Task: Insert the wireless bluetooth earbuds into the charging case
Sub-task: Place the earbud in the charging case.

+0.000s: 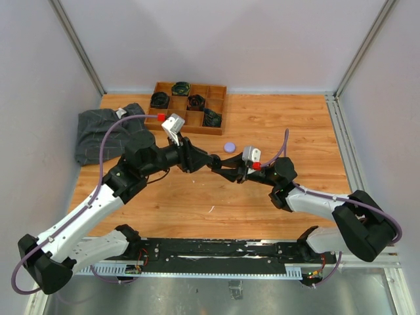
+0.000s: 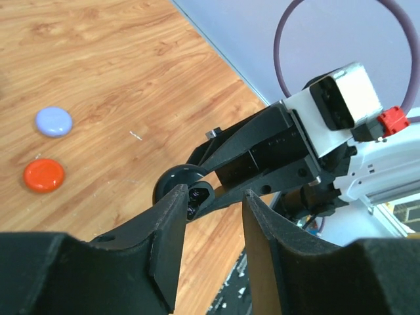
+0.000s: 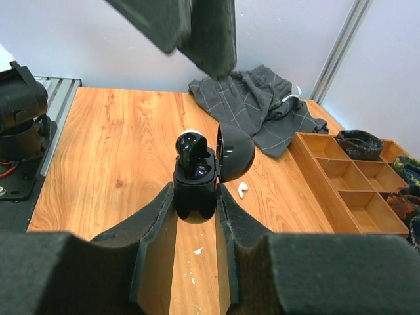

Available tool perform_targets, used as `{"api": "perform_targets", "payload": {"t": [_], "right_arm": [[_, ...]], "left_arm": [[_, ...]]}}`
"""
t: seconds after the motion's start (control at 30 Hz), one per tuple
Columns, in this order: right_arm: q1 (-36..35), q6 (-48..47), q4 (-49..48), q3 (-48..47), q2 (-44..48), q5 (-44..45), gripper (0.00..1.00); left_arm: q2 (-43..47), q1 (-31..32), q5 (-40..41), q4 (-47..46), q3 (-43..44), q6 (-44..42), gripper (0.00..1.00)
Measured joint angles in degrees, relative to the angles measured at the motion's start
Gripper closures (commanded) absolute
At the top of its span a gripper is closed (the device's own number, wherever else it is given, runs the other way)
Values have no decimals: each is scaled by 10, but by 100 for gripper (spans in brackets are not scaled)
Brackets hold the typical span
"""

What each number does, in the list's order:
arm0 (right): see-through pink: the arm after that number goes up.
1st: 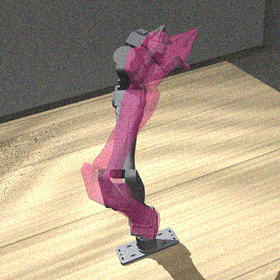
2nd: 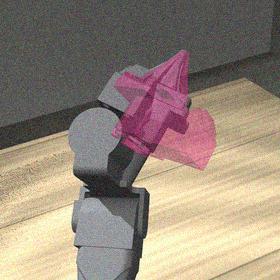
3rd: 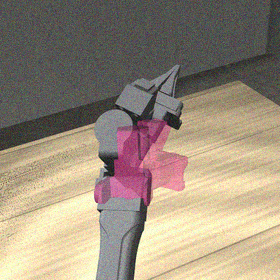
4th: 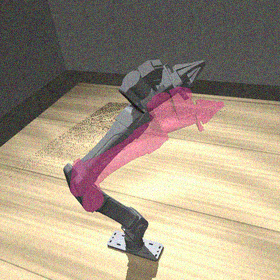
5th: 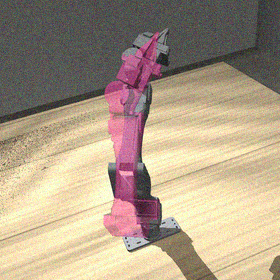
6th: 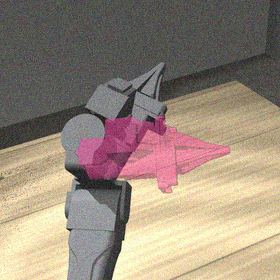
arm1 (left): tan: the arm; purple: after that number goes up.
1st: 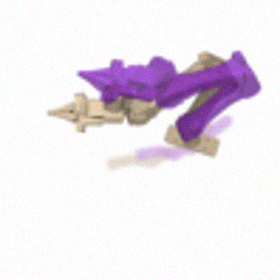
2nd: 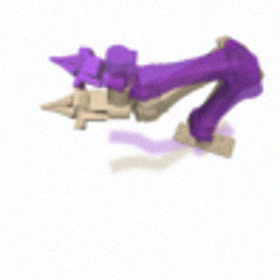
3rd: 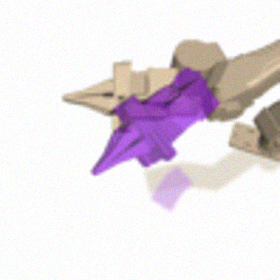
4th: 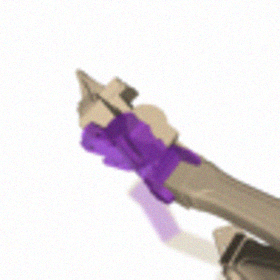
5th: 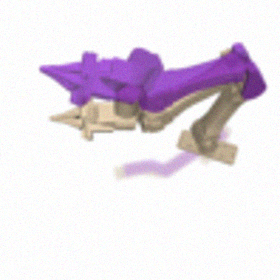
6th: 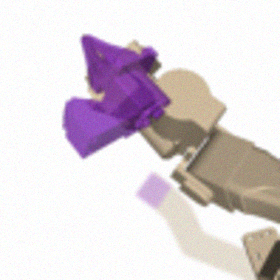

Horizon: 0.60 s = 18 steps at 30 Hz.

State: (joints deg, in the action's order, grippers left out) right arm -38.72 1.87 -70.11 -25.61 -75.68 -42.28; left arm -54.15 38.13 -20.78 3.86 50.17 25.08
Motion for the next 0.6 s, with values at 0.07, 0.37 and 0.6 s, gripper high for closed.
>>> {"api": "perform_targets", "payload": {"t": [0.07, 0.37, 0.6], "right_arm": [[0, -7, 9, 0, 6, 3, 99], [0, -30, 48, 0, 11, 15, 99], [0, -54, 78, 0, 14, 21, 99]], "left_arm": [[1, 0, 5, 33, 22, 8, 56], [8, 0, 24, 144, 54, 63, 63], [-30, 0, 37, 167, 54, 84, 66]]}}
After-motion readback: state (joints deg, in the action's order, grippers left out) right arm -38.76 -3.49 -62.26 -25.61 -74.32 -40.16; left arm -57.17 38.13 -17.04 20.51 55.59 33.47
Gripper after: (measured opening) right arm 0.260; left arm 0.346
